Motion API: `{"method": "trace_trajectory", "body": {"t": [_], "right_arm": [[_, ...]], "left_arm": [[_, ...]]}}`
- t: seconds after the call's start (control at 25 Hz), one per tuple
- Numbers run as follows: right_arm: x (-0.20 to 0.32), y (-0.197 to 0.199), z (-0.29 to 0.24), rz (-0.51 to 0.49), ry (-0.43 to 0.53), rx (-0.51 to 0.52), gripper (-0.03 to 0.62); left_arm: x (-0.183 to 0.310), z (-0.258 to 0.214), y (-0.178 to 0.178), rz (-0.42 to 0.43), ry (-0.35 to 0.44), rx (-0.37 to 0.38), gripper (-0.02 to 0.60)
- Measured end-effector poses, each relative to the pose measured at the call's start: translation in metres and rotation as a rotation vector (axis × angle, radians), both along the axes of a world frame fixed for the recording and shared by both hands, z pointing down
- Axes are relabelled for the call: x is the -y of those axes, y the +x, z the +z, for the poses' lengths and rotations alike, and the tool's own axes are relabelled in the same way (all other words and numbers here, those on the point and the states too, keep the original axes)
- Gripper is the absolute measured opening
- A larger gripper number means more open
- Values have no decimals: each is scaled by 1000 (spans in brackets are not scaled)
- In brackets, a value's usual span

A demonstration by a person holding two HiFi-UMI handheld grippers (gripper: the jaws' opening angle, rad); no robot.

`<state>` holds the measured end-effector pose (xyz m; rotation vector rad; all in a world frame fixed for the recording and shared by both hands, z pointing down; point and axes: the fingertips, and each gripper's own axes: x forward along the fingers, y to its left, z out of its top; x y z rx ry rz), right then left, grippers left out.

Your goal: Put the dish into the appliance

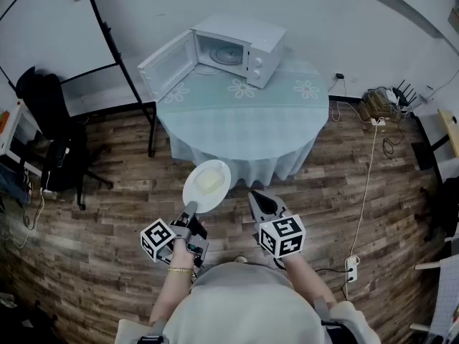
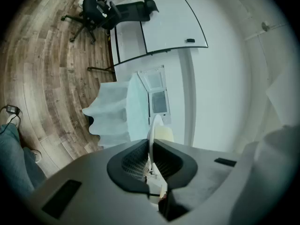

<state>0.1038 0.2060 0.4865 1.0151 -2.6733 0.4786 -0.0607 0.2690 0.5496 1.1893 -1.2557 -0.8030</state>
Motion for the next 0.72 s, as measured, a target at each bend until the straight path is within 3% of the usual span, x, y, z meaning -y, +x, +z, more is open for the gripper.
{"method": "trace_trajectory", "body": {"t": [0.24, 0.72], "right_arm": [[-30, 1, -9, -30, 27, -19, 5], [-43, 12, -7, -53, 13, 9, 5]], "left_arm": [[-25, -7, 7, -7, 36, -9, 37], [-28, -8, 13, -15, 34, 9, 37]]}}
